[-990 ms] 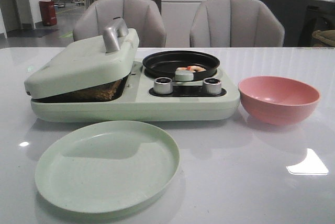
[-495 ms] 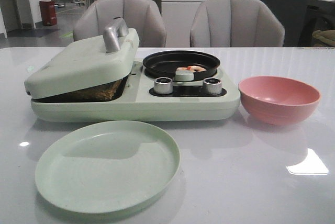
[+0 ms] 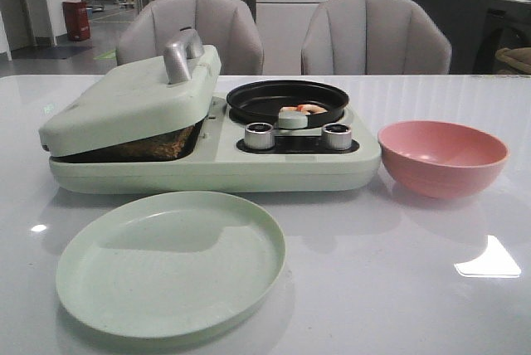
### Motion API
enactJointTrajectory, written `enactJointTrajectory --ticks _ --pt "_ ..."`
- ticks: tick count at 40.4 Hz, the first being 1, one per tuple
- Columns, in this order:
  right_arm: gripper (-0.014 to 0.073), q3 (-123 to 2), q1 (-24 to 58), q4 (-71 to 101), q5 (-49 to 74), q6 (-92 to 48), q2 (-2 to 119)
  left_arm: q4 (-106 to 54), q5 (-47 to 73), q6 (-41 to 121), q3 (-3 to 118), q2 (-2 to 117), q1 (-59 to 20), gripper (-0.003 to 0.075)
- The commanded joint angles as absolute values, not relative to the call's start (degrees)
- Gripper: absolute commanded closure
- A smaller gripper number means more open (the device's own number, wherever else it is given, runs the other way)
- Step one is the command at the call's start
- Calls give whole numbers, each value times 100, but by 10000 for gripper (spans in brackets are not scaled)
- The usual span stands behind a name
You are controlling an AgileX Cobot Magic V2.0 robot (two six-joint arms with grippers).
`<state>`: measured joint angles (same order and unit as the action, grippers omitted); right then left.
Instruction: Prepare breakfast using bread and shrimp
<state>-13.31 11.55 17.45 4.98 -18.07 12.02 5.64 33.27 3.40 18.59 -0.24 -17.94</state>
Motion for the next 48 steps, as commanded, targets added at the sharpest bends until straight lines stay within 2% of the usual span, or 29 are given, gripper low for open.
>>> enactJointTrajectory --ticks 1,13,22,48 --pt "625 -1497 1170 1731 -59 -1855 1240 834 2760 355 1899 45 -1690 621" --pt "625 -1497 1170 1731 -54 -1855 1240 572 786 347 547 -169 -866 621" --pt "625 -1497 1170 1731 -50 -1855 1240 442 -297 100 -217 -169 -674 621" --pt "625 -1497 1170 1731 -50 -1855 1240 407 -422 -428 -195 -169 -674 621"
